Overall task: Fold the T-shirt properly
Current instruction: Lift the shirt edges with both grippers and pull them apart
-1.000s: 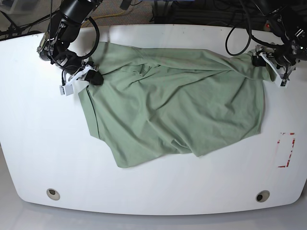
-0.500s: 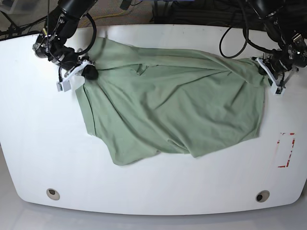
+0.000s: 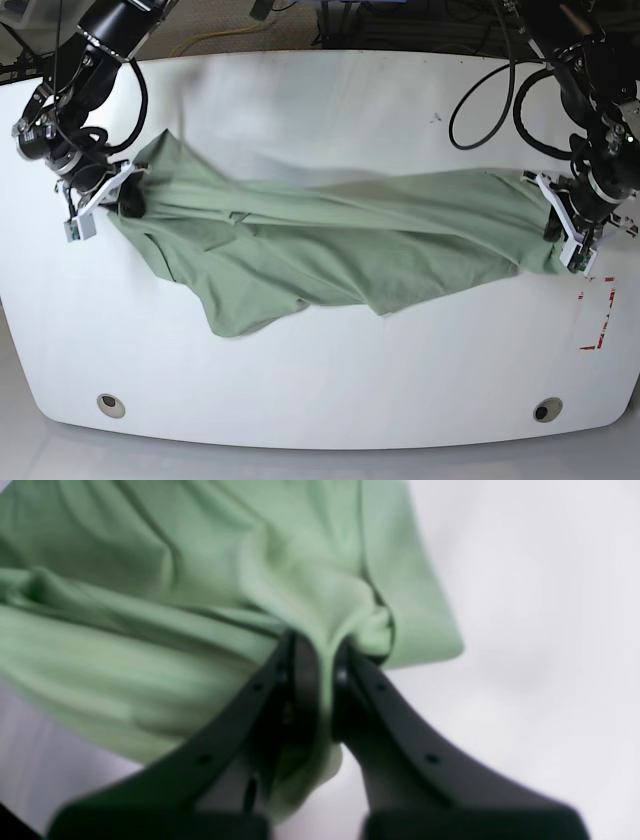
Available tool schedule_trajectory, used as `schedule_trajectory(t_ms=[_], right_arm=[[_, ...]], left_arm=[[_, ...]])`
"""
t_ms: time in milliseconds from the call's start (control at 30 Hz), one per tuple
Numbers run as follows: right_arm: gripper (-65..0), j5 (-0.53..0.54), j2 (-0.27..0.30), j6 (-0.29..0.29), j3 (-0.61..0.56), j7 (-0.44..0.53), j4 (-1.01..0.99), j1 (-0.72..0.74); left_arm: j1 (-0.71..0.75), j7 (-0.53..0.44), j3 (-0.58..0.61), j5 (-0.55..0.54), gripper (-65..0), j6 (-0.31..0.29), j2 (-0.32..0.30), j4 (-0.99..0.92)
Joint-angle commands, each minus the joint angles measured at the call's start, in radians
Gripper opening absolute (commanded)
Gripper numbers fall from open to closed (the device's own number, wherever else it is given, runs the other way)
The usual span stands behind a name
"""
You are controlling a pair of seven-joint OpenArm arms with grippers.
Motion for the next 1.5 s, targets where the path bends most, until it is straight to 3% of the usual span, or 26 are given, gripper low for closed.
schedule_trajectory(t_ms=[0,333,667,800,900,1067,1300,1467], right_arm=[[-65.0,-0.001,0.058,-0.001,-0.042,0.016,0.018,0.048],[-65.0,-0.009,0.118,-0.001,-0.225,0.016,0.017,0.323],[-65.0,-0.141,0.167,-0.001,-0.435,0.016,-0.026,0.613],[-65.0,-0.150,0.172,-0.001,-0.447,0.017,-0.113,0.739],[-65.0,-0.150,0.213,-0.001,-0.470,0.028,-0.201,0.849],[-65.0,-0.150,0.256,-0.001,-0.550,0.106,-0.322,1.007],[-65.0,-0.148,0.278,-0.001,-0.618,0.105,-0.356,1.201],[-65.0,-0.139,0.282,-0.001,-0.639,0.069,-0.351,1.231]], left_arm=[[-0.065,-0.011,0.011,0.024,-65.0,0.004,-0.019,0.014],[-0.339,-0.016,0.152,0.021,-65.0,0.004,-0.013,0.014],[-0.569,-0.016,0.149,0.024,-65.0,0.004,-0.018,0.012],[-0.642,-0.018,0.149,0.024,-65.0,0.004,-0.018,0.002],[-0.703,-0.019,0.149,0.024,-65.0,0.004,-0.021,-0.012],[-0.801,-0.074,0.154,0.026,-65.0,0.004,-0.084,-0.058],[-0.955,-0.139,0.155,0.018,-65.0,0.004,-0.185,-0.175],[-0.951,-0.216,0.197,0.016,-65.0,0.004,-0.239,-0.242]])
